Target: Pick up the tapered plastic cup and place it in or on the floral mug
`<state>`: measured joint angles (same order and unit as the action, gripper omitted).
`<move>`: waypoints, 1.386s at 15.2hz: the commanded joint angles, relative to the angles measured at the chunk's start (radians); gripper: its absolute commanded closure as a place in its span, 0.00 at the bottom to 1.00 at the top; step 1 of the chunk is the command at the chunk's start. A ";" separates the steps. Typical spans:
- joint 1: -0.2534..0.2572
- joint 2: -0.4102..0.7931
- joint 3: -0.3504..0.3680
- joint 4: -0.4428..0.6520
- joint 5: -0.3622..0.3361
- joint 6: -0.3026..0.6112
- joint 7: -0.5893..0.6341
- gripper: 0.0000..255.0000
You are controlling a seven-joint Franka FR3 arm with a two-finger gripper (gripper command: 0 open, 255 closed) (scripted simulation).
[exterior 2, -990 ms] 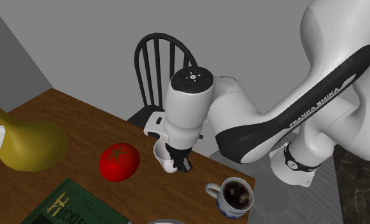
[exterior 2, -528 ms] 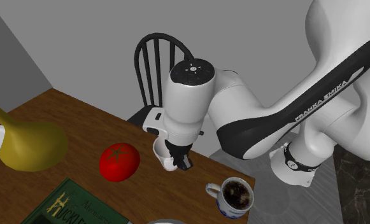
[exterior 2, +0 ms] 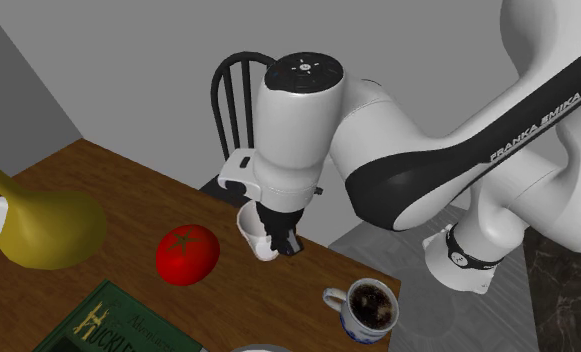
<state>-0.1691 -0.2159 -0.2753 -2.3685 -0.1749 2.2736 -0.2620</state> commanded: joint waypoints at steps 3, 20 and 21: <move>0.001 -0.025 0.004 0.034 0.000 -0.059 -0.003 1.00; 0.006 -0.084 0.022 0.211 0.008 -0.293 -0.016 1.00; 0.006 -0.085 0.022 0.216 0.009 -0.300 -0.017 1.00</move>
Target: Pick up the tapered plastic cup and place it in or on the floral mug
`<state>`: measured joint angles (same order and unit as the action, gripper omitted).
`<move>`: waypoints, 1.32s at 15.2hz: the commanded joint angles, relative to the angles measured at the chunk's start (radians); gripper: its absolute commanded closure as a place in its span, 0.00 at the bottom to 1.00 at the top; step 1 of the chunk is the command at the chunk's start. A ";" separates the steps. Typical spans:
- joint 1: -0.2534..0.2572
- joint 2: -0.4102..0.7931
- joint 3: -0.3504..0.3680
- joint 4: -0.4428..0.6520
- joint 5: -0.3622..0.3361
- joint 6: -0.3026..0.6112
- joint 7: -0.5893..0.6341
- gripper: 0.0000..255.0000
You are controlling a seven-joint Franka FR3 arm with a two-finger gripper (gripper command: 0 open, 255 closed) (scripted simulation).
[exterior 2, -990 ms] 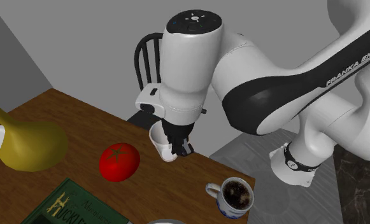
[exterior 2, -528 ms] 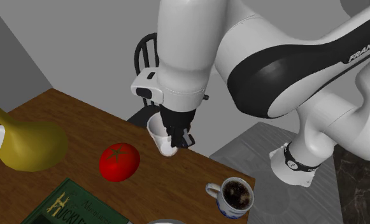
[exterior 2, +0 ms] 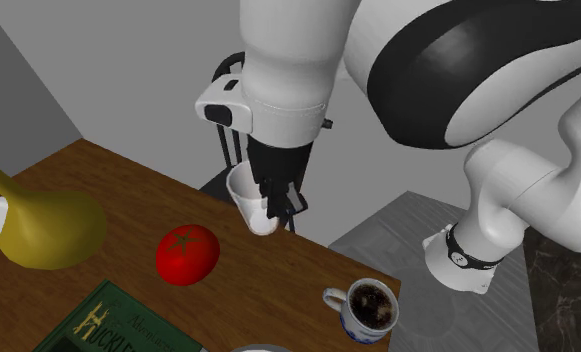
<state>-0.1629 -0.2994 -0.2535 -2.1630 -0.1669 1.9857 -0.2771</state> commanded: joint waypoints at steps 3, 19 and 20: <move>0.015 -0.086 0.048 -0.053 -0.009 -0.041 0.063 1.00; 0.120 -0.401 0.313 -0.230 0.084 -0.217 0.368 1.00; 0.120 -0.403 0.313 -0.244 0.084 -0.205 0.369 1.00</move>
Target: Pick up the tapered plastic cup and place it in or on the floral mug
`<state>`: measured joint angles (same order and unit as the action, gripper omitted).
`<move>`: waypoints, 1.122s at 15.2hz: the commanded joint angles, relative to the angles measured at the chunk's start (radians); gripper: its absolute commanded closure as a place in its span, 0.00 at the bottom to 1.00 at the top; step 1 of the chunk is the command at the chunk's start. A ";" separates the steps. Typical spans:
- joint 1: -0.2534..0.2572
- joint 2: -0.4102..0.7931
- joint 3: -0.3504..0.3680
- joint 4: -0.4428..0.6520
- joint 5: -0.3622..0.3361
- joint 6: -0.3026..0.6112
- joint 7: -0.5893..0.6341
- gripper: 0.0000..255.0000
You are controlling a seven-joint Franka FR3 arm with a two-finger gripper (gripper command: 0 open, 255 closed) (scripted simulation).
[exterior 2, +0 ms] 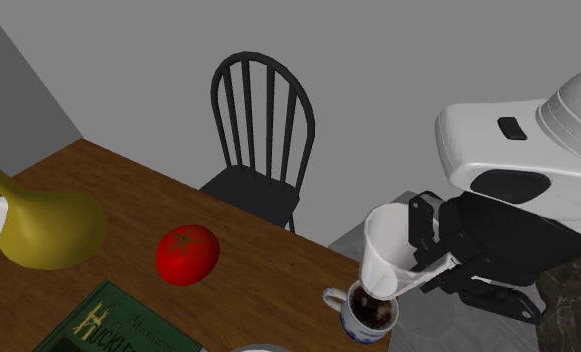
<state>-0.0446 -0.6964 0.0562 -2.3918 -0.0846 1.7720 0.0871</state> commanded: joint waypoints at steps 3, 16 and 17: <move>0.002 -0.009 0.004 -0.057 0.001 0.048 0.009 1.00; 0.002 0.004 0.006 -0.224 -0.003 0.227 0.028 1.00; 0.002 0.007 0.007 -0.236 -0.003 0.241 0.029 1.00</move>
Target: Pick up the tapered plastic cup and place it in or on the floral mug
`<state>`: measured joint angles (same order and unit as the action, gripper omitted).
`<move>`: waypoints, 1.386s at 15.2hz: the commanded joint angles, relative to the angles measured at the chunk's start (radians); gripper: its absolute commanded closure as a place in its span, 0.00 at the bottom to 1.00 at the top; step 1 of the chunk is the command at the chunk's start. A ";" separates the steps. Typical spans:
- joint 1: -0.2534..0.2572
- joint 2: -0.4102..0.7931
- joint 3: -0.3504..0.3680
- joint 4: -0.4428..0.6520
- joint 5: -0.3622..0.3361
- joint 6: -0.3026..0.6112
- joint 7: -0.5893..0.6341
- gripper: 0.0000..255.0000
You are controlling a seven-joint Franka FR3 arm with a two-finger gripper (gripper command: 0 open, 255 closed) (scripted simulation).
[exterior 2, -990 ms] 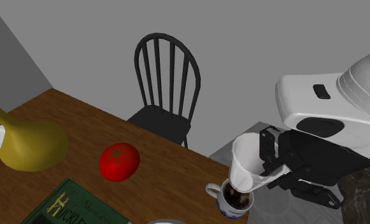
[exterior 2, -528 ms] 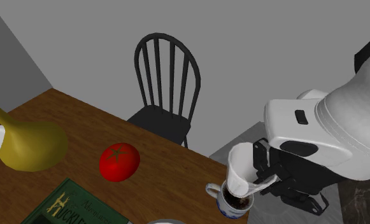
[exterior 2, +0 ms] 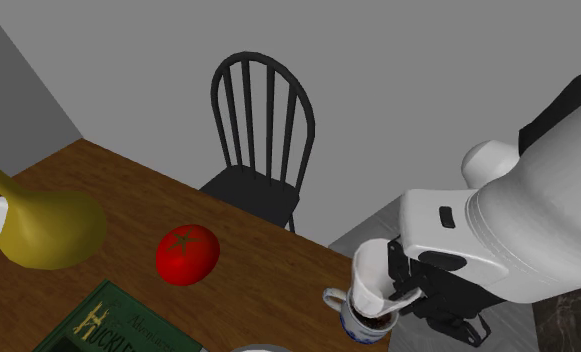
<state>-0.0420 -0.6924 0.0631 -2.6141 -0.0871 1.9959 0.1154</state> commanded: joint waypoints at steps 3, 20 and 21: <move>-0.001 0.007 0.000 -0.028 -0.002 0.035 0.003 1.00; 0.006 -0.025 0.007 0.079 0.009 -0.104 0.000 0.00; 0.006 -0.025 0.007 0.079 0.009 -0.104 0.000 0.00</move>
<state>-0.0358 -0.7139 0.0701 -2.5375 -0.0787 1.8985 0.1156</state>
